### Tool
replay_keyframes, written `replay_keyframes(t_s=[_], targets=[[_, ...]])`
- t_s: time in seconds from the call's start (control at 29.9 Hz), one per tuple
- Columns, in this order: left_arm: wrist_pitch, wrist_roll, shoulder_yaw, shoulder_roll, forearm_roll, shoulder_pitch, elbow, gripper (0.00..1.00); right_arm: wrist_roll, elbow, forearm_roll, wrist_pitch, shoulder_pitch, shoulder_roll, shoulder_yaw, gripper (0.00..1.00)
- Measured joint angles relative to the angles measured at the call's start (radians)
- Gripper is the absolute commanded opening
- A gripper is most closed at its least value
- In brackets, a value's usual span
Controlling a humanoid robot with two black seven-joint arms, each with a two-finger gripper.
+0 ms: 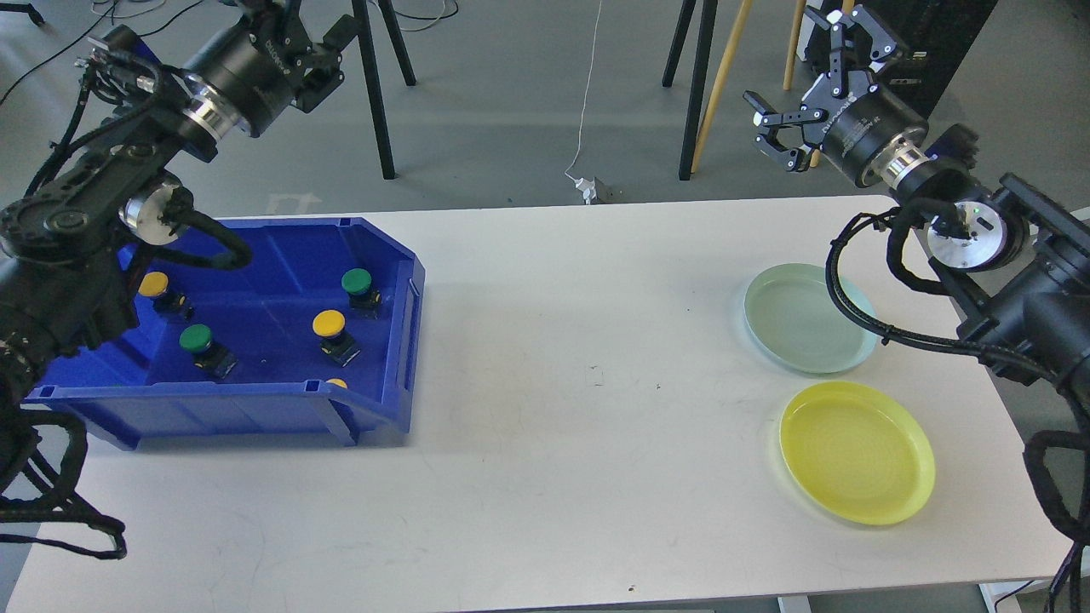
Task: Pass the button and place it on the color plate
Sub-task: 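Move the left gripper over the blue bin toward a yellow button, then lower the left gripper into the bin and grasp the yellow button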
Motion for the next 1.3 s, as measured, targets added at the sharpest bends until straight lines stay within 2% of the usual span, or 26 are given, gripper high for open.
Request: replay_keyframes(t_s=[0.2,0.37,0.47,0.57,0.74,0.87,1.0,1.1,1.17,1.3], targets=[[0.000,0.000,0.002,0.005,-0.018,0.015,0.040,1.00,0.001,-0.027,0.010,0.000,-0.016,0.041,0.051,1.00],[0.001,0.000,-0.014,0.010,-0.195,0.020,0.089,1.00,0.002,-0.035,0.068,0.000,-0.035,0.038,0.098,1.00],[0.001,0.000,-0.061,-0.005,-0.334,0.058,0.019,1.00,0.000,-0.053,0.092,0.000,-0.037,0.037,0.104,1.00],[0.001,0.000,-0.138,-0.002,-0.388,0.092,-0.102,1.00,0.002,-0.060,0.097,0.000,-0.037,0.035,0.104,1.00],[0.001,0.000,-0.146,0.148,-0.190,0.083,-0.282,1.00,0.003,-0.066,0.097,0.000,-0.039,0.013,0.100,1.00],[0.000,0.000,0.010,0.317,0.142,0.029,-0.452,0.99,0.003,-0.066,0.096,0.000,-0.049,-0.021,0.097,1.00],[0.000,0.000,0.293,0.445,0.499,-0.081,-0.559,0.98,0.003,-0.064,0.091,0.000,-0.082,-0.060,0.081,1.00],[0.000,0.000,0.526,0.470,0.808,-0.150,-0.576,0.98,0.003,-0.064,0.088,0.000,-0.088,-0.078,0.063,1.00],[0.041,0.000,0.641,0.471,0.975,-0.160,-0.570,0.98,0.003,-0.065,0.087,0.000,-0.091,-0.087,0.056,1.00],[0.112,0.000,0.754,0.448,1.130,-0.164,-0.509,0.98,0.003,-0.065,0.084,0.000,-0.110,-0.097,0.053,1.00]])
